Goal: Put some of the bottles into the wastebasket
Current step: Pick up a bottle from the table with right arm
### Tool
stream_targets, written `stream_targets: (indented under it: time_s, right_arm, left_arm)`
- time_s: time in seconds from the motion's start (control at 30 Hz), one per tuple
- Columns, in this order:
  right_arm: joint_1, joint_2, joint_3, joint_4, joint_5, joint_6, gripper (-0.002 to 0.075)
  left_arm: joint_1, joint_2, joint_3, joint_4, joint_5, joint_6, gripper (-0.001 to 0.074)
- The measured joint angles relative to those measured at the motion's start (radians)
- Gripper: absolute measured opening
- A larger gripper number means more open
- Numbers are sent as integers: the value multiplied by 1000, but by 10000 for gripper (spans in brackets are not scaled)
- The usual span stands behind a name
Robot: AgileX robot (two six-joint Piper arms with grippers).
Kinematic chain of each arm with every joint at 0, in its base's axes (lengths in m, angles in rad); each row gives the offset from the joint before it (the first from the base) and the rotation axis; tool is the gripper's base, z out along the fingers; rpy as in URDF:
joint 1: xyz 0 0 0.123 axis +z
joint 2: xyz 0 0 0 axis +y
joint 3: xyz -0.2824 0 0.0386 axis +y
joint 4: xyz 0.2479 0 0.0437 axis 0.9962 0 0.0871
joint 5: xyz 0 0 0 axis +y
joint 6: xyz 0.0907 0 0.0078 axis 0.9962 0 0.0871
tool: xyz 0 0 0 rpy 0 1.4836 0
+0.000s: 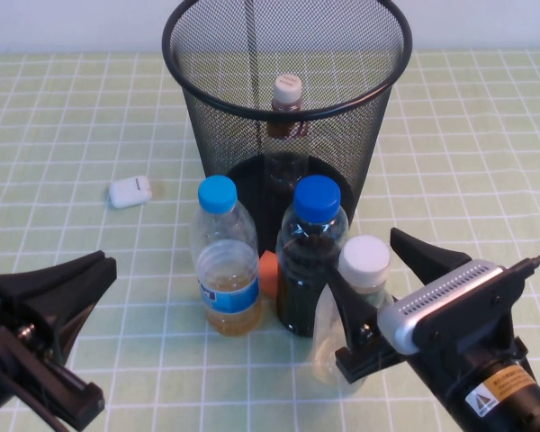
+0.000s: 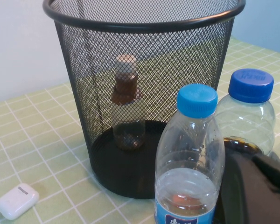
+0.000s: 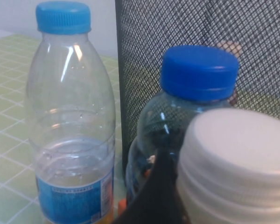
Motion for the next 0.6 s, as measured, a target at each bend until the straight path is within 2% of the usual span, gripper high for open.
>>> stream_targets:
  time_s: [0.4,0.6]
  right_arm:
    - [-2,50,-2,-34,-51,46,545]
    - [-2,50,-2,-35,-51,46,428]
  left_arm:
    - [0,0,0,2,2,2,-3]
    - [0,0,0,2,2,2,-3]
